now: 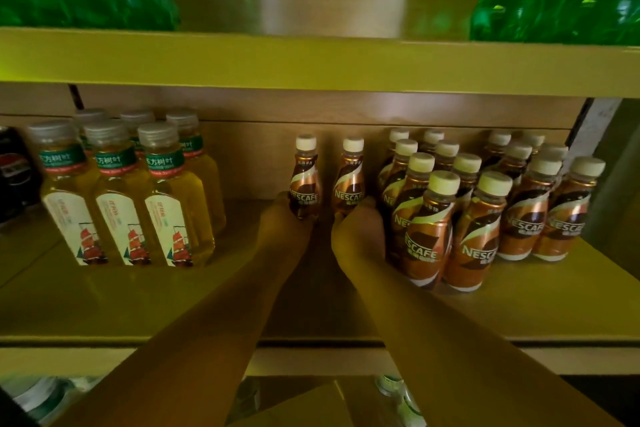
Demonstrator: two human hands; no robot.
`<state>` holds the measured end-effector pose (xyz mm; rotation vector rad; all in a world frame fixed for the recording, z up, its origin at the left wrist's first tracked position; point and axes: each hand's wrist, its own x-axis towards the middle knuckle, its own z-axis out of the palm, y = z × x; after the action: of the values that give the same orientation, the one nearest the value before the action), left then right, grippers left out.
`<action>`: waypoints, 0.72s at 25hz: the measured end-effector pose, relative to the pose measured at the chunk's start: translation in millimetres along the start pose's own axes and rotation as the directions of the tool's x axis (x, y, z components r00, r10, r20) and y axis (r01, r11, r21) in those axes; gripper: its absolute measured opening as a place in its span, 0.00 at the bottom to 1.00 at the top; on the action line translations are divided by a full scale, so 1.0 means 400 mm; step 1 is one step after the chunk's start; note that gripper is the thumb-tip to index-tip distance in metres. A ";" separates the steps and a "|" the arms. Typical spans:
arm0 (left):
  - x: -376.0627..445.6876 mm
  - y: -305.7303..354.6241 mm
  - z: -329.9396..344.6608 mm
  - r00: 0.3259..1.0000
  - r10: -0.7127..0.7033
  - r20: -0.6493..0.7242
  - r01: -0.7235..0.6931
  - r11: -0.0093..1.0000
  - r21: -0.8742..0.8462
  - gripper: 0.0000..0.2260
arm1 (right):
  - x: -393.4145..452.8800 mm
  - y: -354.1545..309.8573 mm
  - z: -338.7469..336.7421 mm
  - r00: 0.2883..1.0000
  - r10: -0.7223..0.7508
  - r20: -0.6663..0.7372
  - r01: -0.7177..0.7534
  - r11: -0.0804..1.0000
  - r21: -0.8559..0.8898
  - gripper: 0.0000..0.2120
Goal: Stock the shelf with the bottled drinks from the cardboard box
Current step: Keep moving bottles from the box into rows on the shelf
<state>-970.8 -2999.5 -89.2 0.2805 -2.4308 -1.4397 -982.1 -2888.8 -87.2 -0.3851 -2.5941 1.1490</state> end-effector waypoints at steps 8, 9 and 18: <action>0.082 -0.015 0.041 0.997 0.076 -0.021 -0.076 0.997 0.012 0.23 | 0.088 -0.009 0.057 1.000 -0.001 0.002 0.001 1.000 0.025 0.21; 0.087 -0.018 0.045 0.996 0.085 -0.018 -0.084 0.996 0.014 0.23 | 0.094 -0.008 0.063 1.000 -0.010 -0.003 0.010 1.000 0.020 0.21; 0.120 -0.039 0.063 0.992 0.118 -0.044 -0.120 0.991 -0.057 0.23 | 0.130 -0.013 0.084 0.999 -0.025 -0.024 0.025 1.000 -0.017 0.21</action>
<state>-1024.3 -3001.3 -106.7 0.1471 -2.3257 -1.4372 -1042.8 -2896.8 -97.7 -0.3671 -2.5818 1.1078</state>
